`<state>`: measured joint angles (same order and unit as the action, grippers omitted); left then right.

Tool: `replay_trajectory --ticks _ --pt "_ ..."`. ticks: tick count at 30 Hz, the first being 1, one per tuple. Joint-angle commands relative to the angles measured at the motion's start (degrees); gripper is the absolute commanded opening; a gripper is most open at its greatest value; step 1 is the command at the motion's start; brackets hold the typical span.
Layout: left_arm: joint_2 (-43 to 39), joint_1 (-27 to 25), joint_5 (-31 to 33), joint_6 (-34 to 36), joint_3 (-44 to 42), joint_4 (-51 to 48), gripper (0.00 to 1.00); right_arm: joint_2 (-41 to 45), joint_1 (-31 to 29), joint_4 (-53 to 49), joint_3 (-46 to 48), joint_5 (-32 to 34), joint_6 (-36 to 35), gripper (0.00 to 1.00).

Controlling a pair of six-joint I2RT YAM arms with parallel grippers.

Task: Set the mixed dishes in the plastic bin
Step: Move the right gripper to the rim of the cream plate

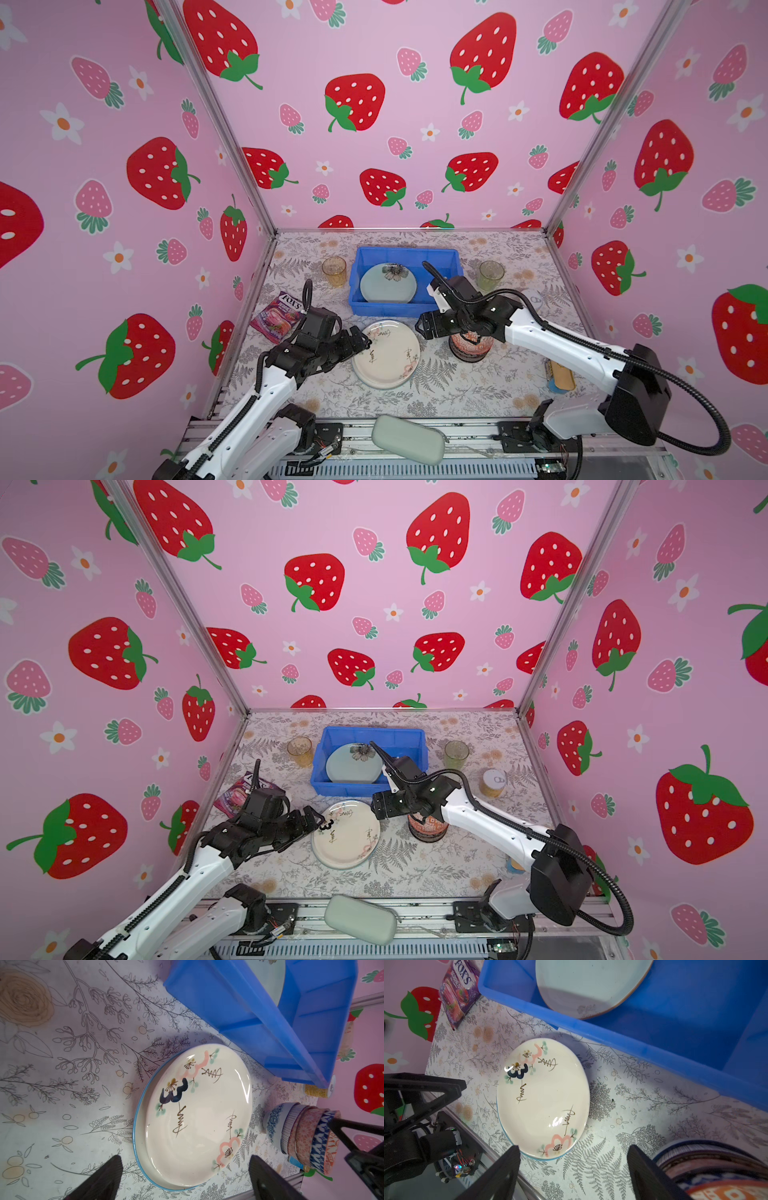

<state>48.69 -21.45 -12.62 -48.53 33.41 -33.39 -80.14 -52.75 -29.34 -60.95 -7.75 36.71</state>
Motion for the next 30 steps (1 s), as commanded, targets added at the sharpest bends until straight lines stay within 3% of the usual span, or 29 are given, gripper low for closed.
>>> replay_trajectory --ticks 1,14,30 --pt "-0.1 -0.4 0.4 -1.9 -1.2 3.4 0.97 1.8 -0.5 3.2 2.3 -2.9 2.8 0.81" --pt "-0.5 -0.2 -1.4 -2.8 -5.3 8.1 0.96 -4.7 -0.4 11.8 7.1 -11.2 5.6 0.79" --pt "1.6 0.3 -1.2 -2.9 -5.9 9.4 0.96 -10.1 -0.5 10.7 3.5 -10.2 5.2 0.81"
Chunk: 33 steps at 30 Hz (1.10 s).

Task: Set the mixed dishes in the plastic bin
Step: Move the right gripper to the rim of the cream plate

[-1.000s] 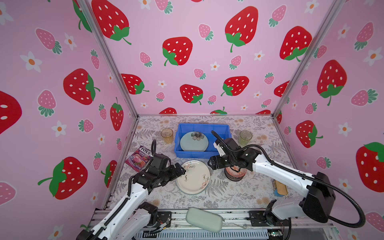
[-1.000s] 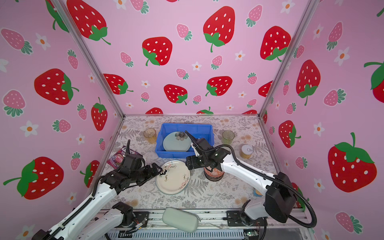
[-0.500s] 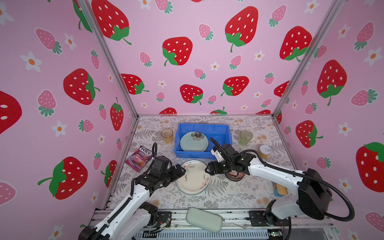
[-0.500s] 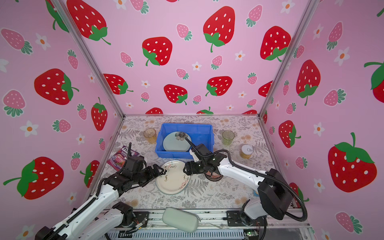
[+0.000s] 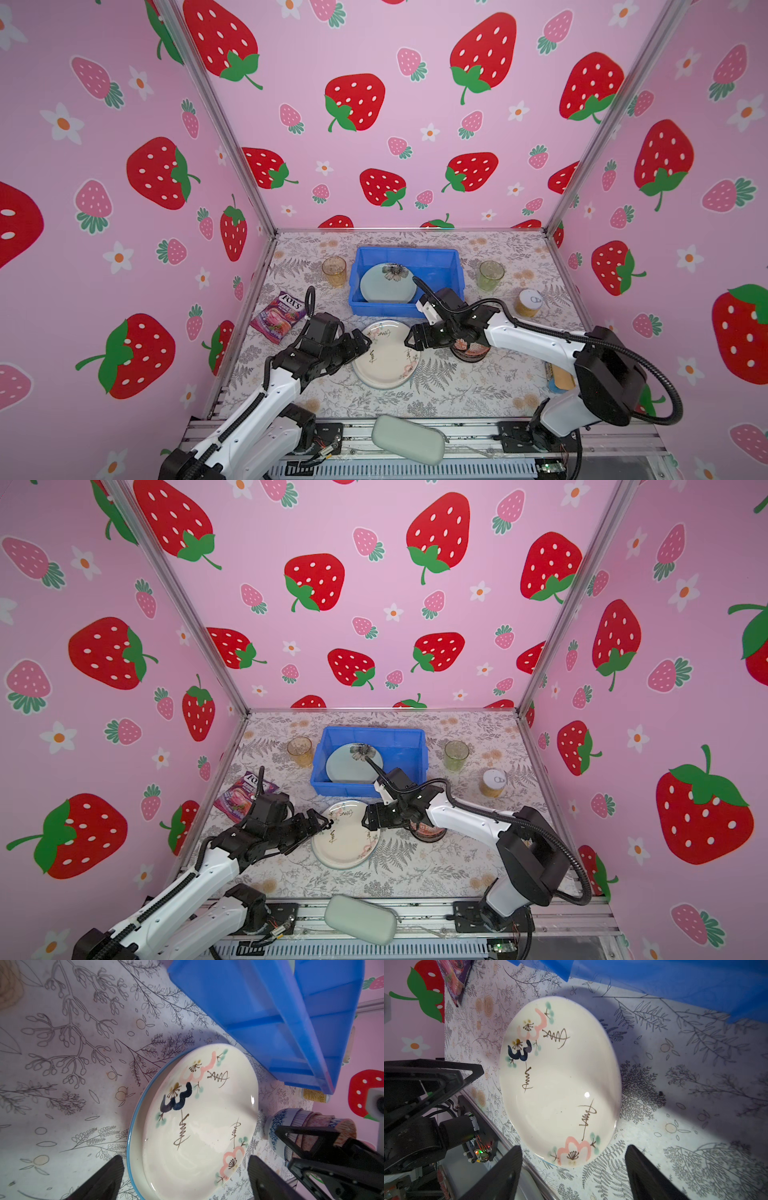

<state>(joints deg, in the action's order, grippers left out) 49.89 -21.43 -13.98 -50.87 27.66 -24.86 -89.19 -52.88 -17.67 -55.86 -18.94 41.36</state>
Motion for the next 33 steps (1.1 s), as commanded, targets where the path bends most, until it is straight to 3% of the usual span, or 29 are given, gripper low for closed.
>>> replay_trajectory --ticks 1,33 --pt "0.5 0.3 0.2 -0.5 -0.2 0.9 0.96 -1.3 -0.4 -1.0 -1.9 1.4 0.6 0.82" --pt "6.0 5.2 -3.6 1.9 -1.7 4.7 0.96 -9.6 -0.8 -1.6 -6.3 0.0 0.4 0.82"
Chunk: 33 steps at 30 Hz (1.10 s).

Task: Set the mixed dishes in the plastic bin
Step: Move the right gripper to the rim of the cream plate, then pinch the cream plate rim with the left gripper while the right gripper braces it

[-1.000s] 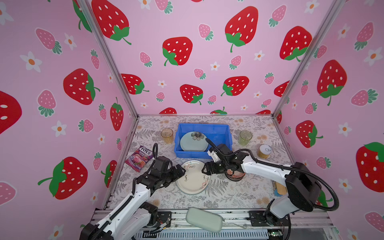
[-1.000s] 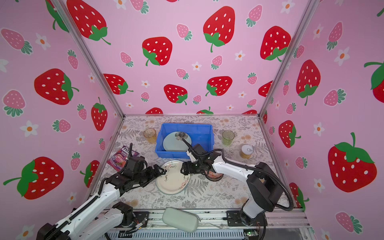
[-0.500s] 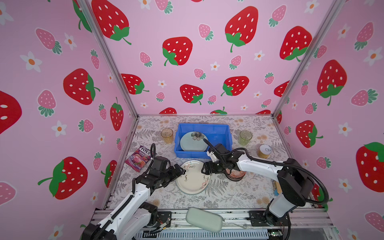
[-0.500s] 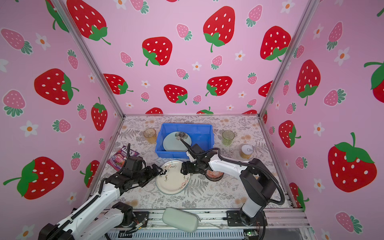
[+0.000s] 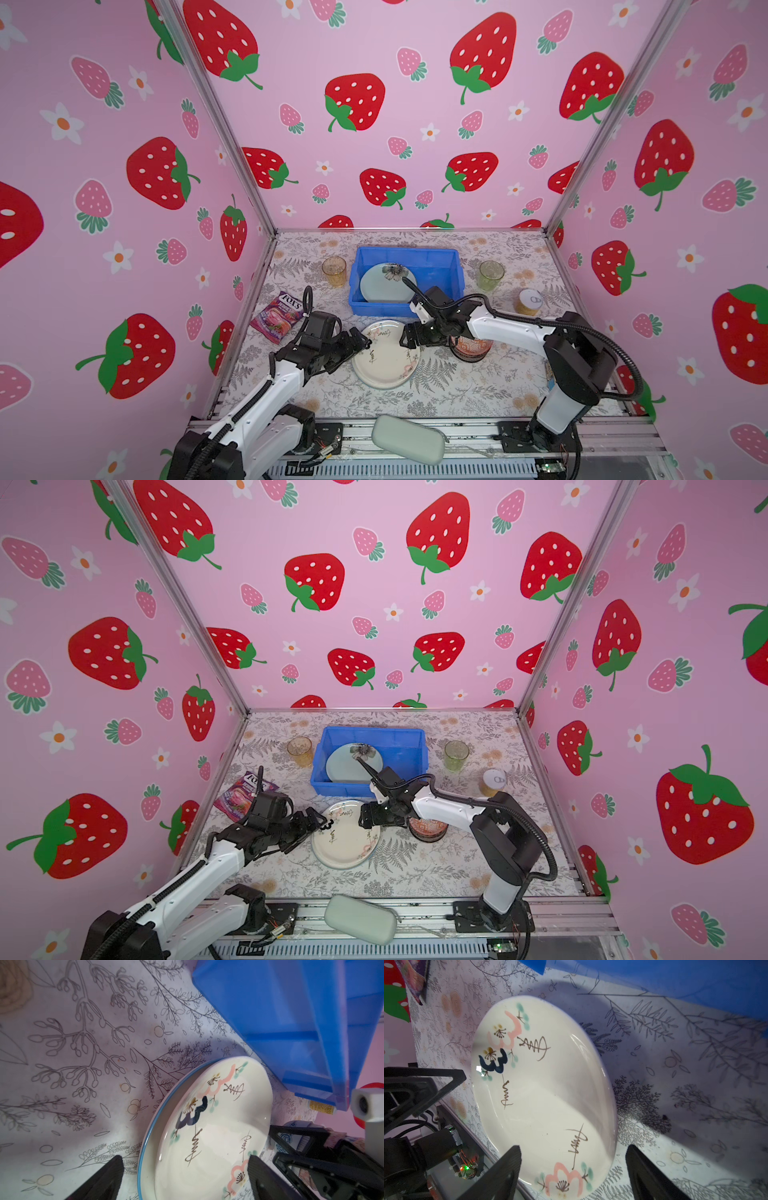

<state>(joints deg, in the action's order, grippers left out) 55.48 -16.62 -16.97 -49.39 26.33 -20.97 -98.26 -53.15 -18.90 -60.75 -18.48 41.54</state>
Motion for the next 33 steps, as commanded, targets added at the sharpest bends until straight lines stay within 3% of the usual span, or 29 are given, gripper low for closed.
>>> replay_trajectory --ticks 1,33 --pt "0.6 0.4 -0.6 0.6 -0.4 1.0 0.96 -0.7 -0.5 -0.4 -1.5 -0.5 0.2 0.82" --pt "-0.1 0.6 -1.6 -0.1 -2.1 1.8 0.93 -3.0 -1.4 4.1 -1.6 -5.9 0.8 0.78"
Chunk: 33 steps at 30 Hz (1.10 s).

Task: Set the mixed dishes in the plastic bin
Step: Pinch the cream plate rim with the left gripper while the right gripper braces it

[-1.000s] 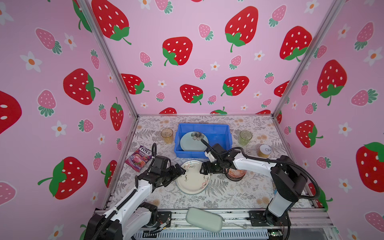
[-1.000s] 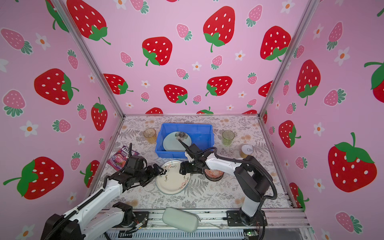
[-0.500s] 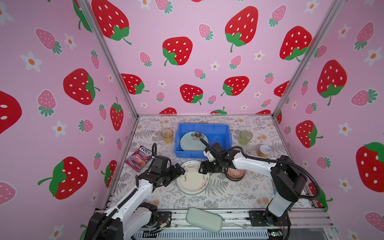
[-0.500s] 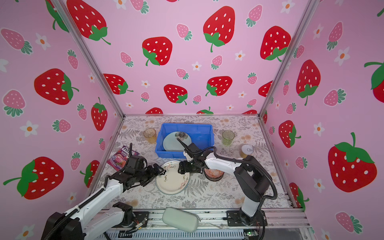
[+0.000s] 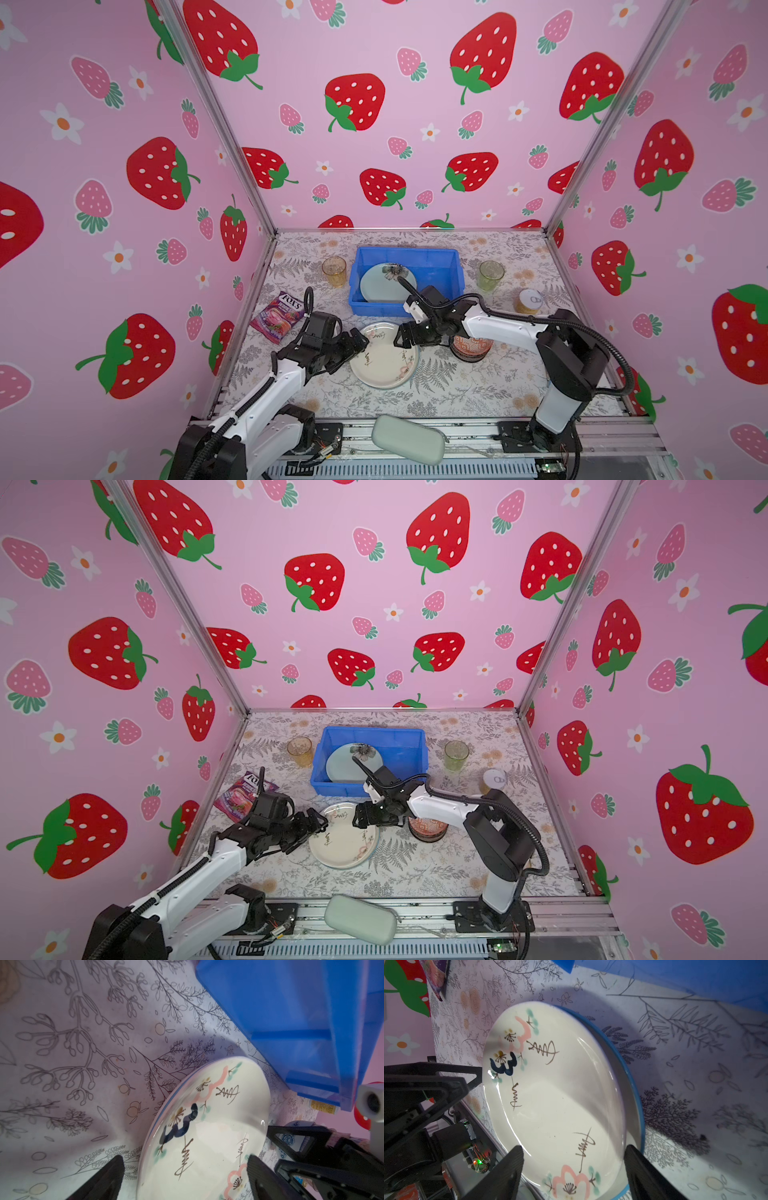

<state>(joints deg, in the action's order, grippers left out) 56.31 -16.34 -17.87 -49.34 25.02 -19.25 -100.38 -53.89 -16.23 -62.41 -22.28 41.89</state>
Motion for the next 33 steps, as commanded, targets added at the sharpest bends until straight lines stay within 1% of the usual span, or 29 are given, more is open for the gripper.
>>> replay_trajectory --ticks 1,4,6,10,11,13,19,21,27,33 --pt "-1.2 0.3 -0.7 -0.2 -1.0 0.0 0.92 -1.0 -0.6 1.8 0.2 -2.4 0.5 0.78" --pt "-2.0 0.3 -0.9 -0.3 -1.4 -0.2 0.88 -1.2 -0.7 2.4 0.4 -2.9 0.8 0.78" --pt "-2.4 0.3 -1.0 -0.4 -1.8 -0.2 0.81 -1.4 -0.7 2.6 0.4 -3.3 0.8 0.78" --pt "-3.0 0.3 -2.1 -0.5 -2.6 0.7 0.6 -1.5 -0.8 3.0 0.4 -3.6 0.8 0.78" --pt "-3.0 0.3 -2.2 -0.6 -2.8 0.8 0.56 -1.5 -0.8 3.0 0.4 -3.7 0.7 0.78" --pt "-3.1 0.4 -2.5 -0.6 -3.0 1.0 0.53 -1.7 -0.8 3.2 0.4 -4.0 0.8 0.78" --pt "-4.0 0.4 -2.7 -0.8 -3.7 1.2 0.53 -1.8 -0.9 3.7 0.4 -4.6 0.8 0.77" --pt "-4.4 0.5 -2.9 -0.8 -3.7 1.0 0.56 -1.8 -1.0 3.7 0.3 -4.8 0.9 0.77" --pt "-5.9 0.4 -2.9 -0.2 -2.9 -0.8 0.6 -1.8 -1.2 4.0 -0.1 -5.2 0.7 0.77" --pt "-7.3 0.5 -3.0 0.0 -2.7 -2.5 0.6 -2.3 -1.4 4.2 -0.4 -5.8 0.5 0.76"
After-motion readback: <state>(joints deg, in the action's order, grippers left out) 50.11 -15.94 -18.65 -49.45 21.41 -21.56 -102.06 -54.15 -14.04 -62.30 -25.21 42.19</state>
